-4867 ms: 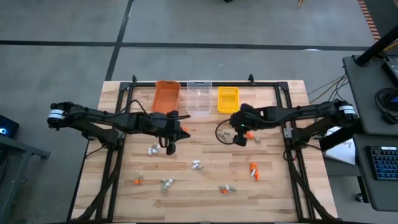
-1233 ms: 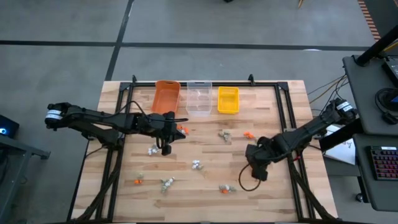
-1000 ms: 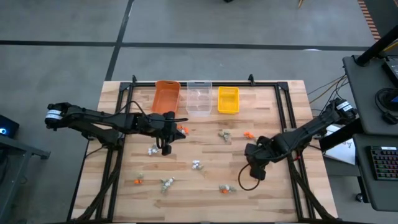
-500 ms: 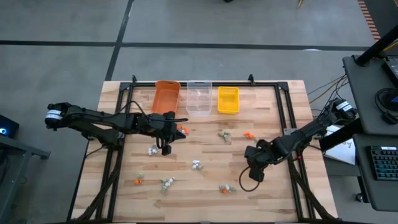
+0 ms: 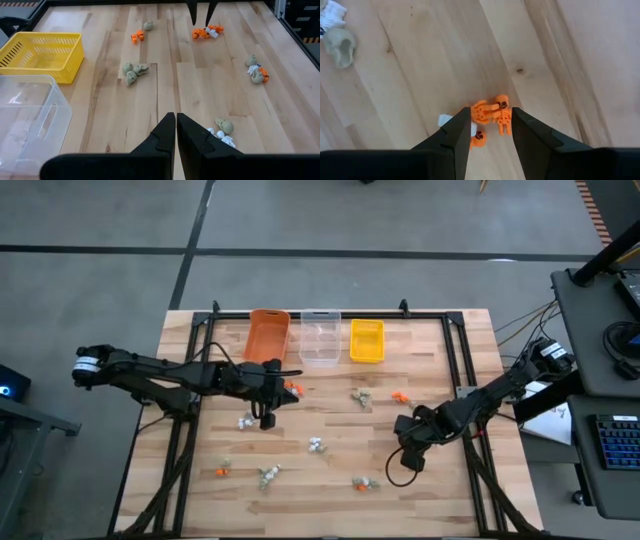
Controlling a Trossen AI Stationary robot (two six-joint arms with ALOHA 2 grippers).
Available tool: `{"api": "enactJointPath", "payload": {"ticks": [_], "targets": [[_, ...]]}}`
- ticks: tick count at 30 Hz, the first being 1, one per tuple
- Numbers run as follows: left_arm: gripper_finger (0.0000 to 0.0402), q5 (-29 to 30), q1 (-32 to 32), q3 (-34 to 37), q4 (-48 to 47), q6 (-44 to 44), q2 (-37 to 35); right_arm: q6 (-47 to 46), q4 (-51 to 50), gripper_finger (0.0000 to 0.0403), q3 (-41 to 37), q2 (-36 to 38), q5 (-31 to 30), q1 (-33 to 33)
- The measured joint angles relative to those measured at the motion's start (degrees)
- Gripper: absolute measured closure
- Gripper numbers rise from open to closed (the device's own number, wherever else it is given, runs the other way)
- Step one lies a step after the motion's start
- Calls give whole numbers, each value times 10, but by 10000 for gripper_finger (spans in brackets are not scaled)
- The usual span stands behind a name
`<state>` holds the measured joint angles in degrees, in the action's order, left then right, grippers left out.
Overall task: Sort Halloween decoration
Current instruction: Put the orange skeleton toy into the yellow bin
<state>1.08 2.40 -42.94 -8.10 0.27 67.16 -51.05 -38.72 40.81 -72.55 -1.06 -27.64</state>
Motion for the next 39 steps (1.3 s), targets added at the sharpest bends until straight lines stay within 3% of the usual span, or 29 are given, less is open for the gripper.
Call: {"api": "enactJointPath", "payload": {"ticks": [24, 34, 39], "targets": [[402, 0, 0, 0, 1, 0, 0, 0, 53, 290, -47, -3, -5, 2], [402, 0, 0, 0, 2, -3, 0, 9, 75, 387, -47, -3, -7, 2], [402, 0, 0, 0, 5, -10, 0, 4, 78, 394, -44, -3, -7, 2]]}}
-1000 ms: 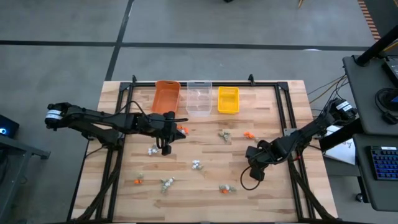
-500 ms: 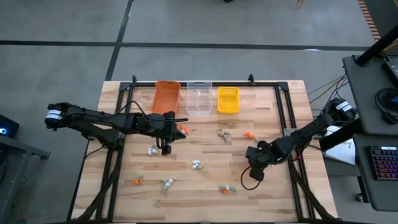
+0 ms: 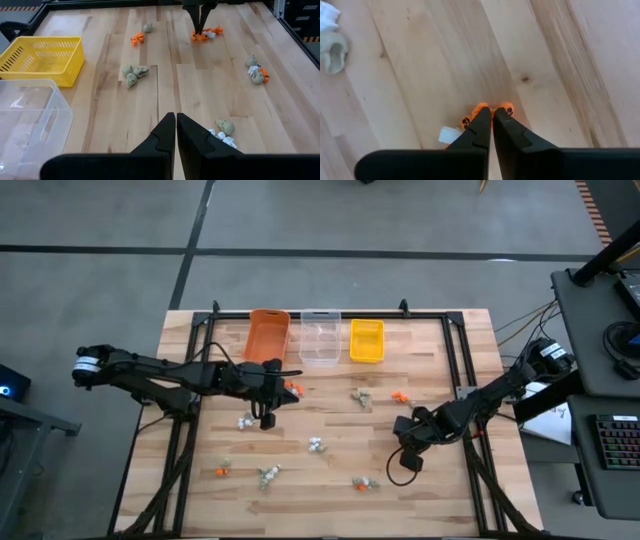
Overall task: Sort Halloween decoration
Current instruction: Put the orange skeleton toy into the yellow bin
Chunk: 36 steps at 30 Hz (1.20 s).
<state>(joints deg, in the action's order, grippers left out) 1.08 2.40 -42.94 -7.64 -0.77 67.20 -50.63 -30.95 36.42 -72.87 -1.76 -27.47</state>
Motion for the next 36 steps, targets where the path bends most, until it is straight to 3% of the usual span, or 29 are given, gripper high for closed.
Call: {"api": "enactJointPath", "payload": {"ticks": [17, 21, 24, 29, 32, 36], "targets": [[402, 0, 0, 0, 3, -1, 0, 19, 0, 394, 59, 0, -72, 11], [402, 0, 0, 0, 14, -1, 0, -114, -6, 394, 58, -5, -72, 49], [402, 0, 0, 0, 17, -1, 0, -221, -5, 394, 63, -14, -32, 82], [402, 0, 0, 0, 16, -1, 0, -213, -8, 394, 118, -68, 28, 96], [402, 0, 0, 0, 16, -2, 0, -187, -83, 394, 180, -130, 45, 96], [402, 0, 0, 0, 16, -18, 0, -170, -268, 394, 272, -208, 48, 96]]}}
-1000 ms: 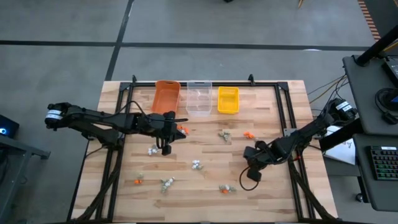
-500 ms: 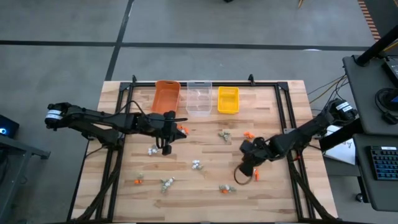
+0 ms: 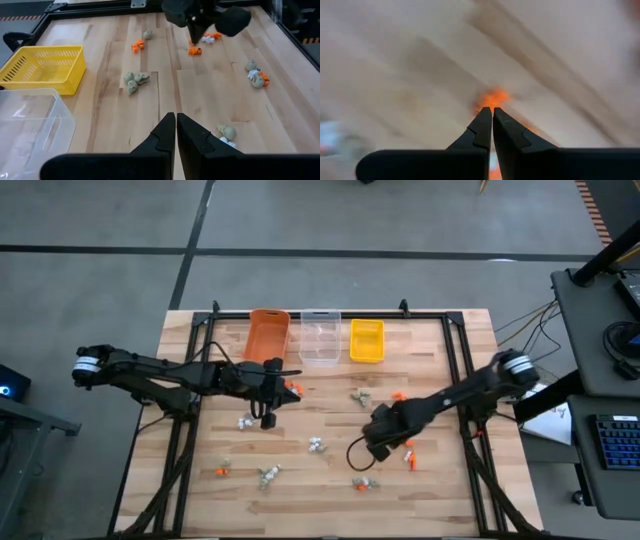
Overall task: Sort Halloween decoration
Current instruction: Put the orange skeleton toy into the yellow bin
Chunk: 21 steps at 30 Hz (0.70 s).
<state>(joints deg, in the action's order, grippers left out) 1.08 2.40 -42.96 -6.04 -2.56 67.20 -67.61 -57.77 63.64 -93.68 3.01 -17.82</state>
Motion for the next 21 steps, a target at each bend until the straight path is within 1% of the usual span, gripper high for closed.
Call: {"api": "enactJointPath", "payload": {"ticks": [3, 6, 9, 14, 21], "targets": [[402, 0, 0, 0, 0, -7, 0, 0, -94, 394, 50, -42, -4, 0], [402, 0, 0, 0, -4, -10, 0, -3, -100, 393, 68, -55, -2, 0], [402, 0, 0, 0, -12, -10, 0, -12, -90, 383, 70, -52, 4, 0], [402, 0, 0, 0, -15, -13, 0, -29, -88, 343, 68, -39, 4, -2], [402, 0, 0, 0, -15, -13, 0, -46, -58, 264, 67, -46, 4, -9]]}}
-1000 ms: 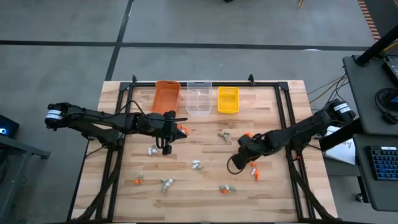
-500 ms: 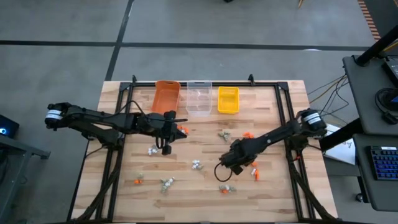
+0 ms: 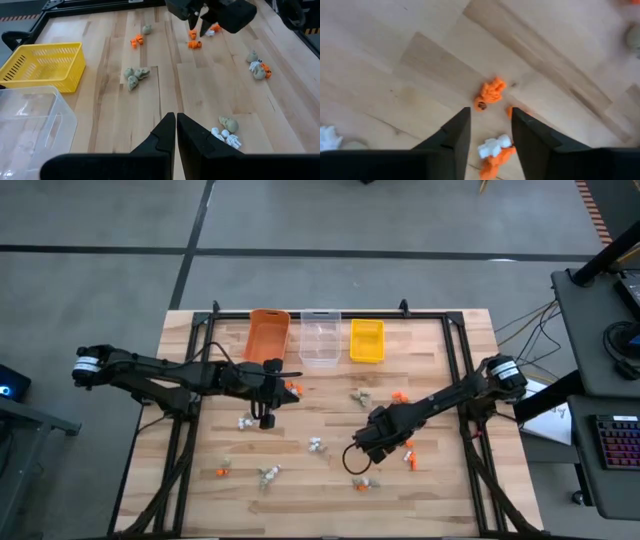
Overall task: Sort Halloween decoration
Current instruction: Put the orange skeleton toy into the yellow bin
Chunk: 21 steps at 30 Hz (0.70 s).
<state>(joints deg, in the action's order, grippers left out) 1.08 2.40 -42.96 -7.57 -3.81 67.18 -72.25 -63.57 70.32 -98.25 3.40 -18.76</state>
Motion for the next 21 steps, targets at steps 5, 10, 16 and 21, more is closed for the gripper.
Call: {"api": "enactJointPath", "payload": {"ticks": [5, 10, 16, 21], "targets": [[402, 0, 0, 0, 0, 0, 1, -20, 3, 224, -12, -2, -10, -3], [402, 0, 0, 0, 0, 0, 1, -29, 53, 221, -44, -2, -14, -5], [402, 0, 0, 0, 2, 0, 1, -41, 106, 220, -88, -1, -14, -5], [402, 0, 0, 0, 9, 4, 1, -35, 126, 221, -107, 1, -15, -5]]}}
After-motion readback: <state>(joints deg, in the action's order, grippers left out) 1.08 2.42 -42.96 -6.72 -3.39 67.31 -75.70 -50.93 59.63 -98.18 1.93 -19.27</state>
